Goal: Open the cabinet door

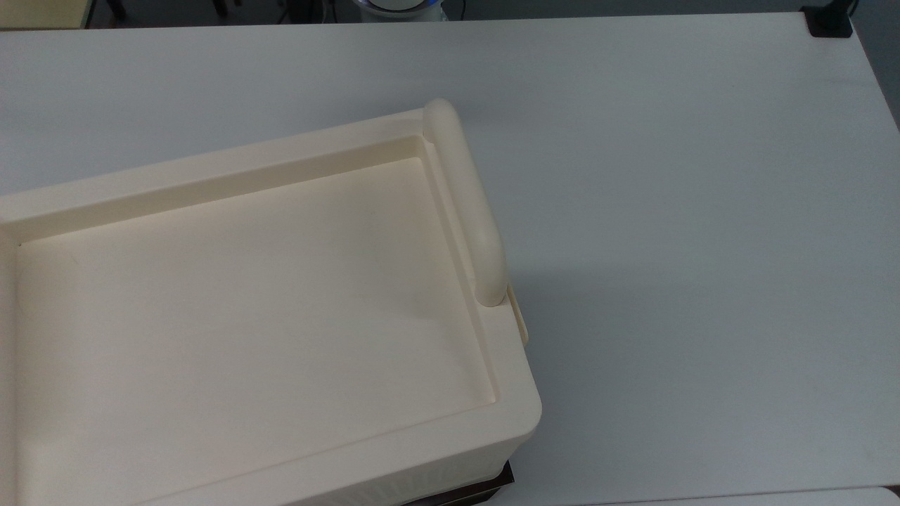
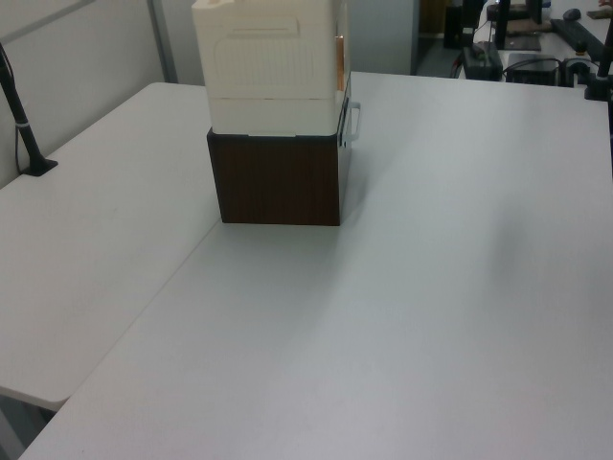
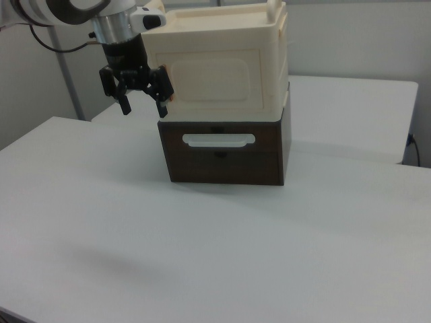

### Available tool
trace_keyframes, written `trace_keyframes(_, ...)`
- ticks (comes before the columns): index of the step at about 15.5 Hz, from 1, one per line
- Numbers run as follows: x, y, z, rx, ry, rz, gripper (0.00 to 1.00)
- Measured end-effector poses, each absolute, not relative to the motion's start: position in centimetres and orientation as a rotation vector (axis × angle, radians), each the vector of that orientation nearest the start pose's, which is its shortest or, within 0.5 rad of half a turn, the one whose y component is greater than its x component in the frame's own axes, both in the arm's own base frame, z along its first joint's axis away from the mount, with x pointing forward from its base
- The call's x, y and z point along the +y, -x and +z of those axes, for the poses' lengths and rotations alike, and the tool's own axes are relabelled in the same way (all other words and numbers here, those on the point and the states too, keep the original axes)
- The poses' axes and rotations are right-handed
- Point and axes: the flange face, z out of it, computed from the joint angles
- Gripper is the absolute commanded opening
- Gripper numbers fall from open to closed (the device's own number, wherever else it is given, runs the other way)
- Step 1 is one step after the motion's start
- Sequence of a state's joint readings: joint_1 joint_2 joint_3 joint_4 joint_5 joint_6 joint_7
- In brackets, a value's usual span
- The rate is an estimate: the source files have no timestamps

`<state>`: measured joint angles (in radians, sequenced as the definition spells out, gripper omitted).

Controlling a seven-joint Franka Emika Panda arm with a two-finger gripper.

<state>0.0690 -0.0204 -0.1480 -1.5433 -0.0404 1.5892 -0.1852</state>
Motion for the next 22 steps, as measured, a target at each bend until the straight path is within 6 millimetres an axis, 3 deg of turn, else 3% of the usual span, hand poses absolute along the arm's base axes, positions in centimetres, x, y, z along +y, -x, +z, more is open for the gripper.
trace_keyframes(7, -4.9, -55.1, 64.5, -0.165, 3.179, -0.081, 1.00)
trace_keyframes(22, -2.2, -59.8, 62.0, -0.248, 3.184, -0.293, 1.00)
